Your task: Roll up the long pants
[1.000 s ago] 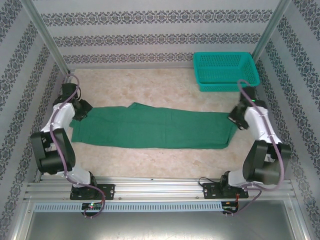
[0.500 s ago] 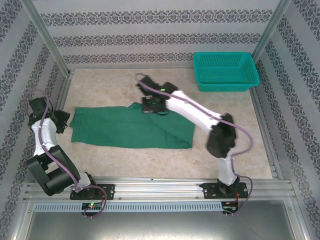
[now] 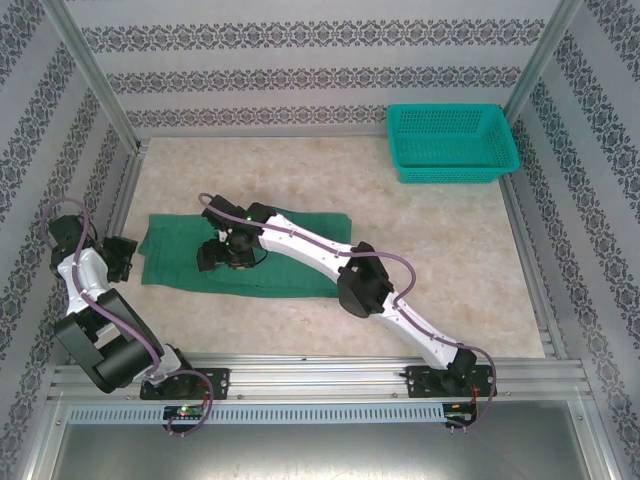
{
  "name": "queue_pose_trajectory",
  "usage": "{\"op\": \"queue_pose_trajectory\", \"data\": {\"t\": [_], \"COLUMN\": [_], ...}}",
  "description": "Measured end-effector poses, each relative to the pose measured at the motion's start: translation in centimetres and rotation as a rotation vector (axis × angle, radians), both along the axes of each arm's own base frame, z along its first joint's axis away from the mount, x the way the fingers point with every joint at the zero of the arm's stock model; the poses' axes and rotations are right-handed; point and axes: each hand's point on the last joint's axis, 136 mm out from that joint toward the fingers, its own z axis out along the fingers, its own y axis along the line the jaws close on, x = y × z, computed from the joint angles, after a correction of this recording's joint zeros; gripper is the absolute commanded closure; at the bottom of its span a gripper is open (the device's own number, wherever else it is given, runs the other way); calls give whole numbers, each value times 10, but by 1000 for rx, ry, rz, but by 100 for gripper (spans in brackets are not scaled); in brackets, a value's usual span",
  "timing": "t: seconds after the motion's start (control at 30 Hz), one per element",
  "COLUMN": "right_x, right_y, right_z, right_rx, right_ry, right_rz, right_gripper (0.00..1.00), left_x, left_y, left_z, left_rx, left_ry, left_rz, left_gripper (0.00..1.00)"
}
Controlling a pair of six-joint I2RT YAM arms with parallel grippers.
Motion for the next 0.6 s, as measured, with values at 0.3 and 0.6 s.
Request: {"op": "queue_pose_trajectory", "data": {"t": [0.3,0.6], "right_x": [26,66], "right_y": [-97,-239], "right_z": [93,103], "right_rx": [123,134], "right_ry": [-125,-181], "right_rz": [-100,-371], "right_gripper": [2,2], "left_x": [38,88], "left_y": [-58,-149], "left_z": [14,46], "left_rx": [56,132], "left_ry": [-52,-158], "left_rz": [-261,-619], "left_gripper": [40,60]}}
